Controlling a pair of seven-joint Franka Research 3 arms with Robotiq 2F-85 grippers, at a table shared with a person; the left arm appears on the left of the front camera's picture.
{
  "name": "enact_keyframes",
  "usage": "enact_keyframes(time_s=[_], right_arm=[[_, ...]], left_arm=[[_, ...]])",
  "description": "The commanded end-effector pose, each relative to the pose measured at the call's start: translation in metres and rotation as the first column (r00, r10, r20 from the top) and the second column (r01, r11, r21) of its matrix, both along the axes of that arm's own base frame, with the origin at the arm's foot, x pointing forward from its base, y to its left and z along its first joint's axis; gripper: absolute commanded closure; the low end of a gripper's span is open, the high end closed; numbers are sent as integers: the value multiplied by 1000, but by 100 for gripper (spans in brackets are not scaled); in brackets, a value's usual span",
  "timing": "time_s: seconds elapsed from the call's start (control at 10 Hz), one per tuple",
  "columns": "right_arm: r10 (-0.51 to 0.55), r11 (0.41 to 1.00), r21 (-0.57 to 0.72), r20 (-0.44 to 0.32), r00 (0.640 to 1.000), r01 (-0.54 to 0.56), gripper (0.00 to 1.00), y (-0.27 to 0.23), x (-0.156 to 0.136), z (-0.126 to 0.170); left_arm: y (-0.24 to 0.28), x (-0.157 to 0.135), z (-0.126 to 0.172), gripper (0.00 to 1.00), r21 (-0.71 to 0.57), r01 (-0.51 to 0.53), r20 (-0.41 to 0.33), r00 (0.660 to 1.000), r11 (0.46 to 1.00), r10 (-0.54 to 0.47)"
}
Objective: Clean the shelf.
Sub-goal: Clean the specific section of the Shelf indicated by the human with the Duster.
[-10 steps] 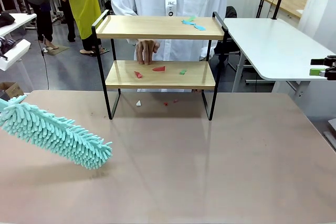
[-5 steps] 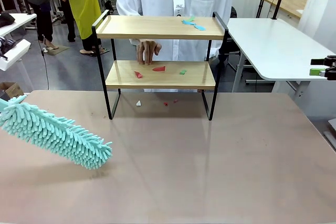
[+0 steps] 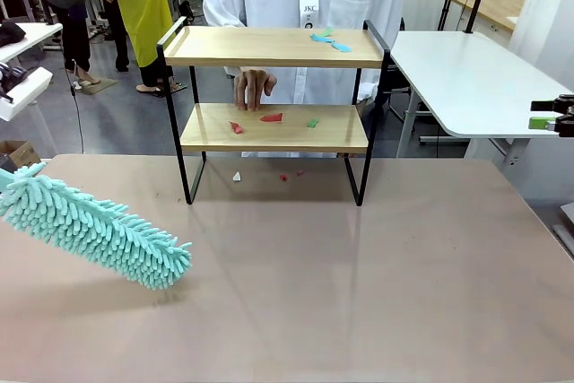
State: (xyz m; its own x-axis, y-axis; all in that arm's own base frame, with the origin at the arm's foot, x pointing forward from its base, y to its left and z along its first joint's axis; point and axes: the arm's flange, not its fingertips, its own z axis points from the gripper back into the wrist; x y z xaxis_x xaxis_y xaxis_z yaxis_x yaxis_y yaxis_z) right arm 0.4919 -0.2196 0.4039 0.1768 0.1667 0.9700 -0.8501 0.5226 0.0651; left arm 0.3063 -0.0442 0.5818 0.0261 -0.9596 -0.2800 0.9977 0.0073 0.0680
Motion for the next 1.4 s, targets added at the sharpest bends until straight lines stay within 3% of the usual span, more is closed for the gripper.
enact_keyframes(time_s=[0.0, 0.1, 0.3, 0.5, 0.7, 0.9, 1.0, 1.1, 1.3], right_arm=[[4, 1000, -5, 4, 1000, -4, 0, 2, 0, 3], [4, 1000, -5, 4, 1000, -4, 0, 2, 0, 3], [4, 1000, -5, 4, 1000, -4, 0, 2, 0, 3], [4, 1000, -5, 4, 1000, -4, 0, 2, 0, 3], [4, 1000, -5, 4, 1000, -4, 0, 2, 0, 3], [4, 1000, -5, 4, 1000, -4, 0, 2, 0, 3], [4, 1000, -5, 4, 1000, -4, 0, 2, 0, 3], [4, 1000, -5, 4, 1000, -4, 0, 2, 0, 3], [4, 1000, -5, 4, 1000, -4, 0, 2, 0, 3]], left_arm=[[0, 0, 0, 87, 0, 0, 0, 1000, 1000, 0], [-5, 3, -3, 87, -15, 27, -9, 1000, 1000, -27], [-10, 0, -4, 87, -188, 8, 1, 1000, 982, -8], [-20, -14, 2, 87, -376, -11, 19, 1000, 927, 19], [-55, -23, 5, 87, -474, -153, 29, 981, 867, 190], [-99, -35, 6, 87, -539, -326, -2, 923, 777, 385], [-113, -39, 5, 87, -559, -407, -4, 873, 722, 488], [-126, -39, 0, 87, -574, -509, -34, 797, 641, 603], [-165, -38, -11, 87, -636, -560, -149, 764, 530, 628]])
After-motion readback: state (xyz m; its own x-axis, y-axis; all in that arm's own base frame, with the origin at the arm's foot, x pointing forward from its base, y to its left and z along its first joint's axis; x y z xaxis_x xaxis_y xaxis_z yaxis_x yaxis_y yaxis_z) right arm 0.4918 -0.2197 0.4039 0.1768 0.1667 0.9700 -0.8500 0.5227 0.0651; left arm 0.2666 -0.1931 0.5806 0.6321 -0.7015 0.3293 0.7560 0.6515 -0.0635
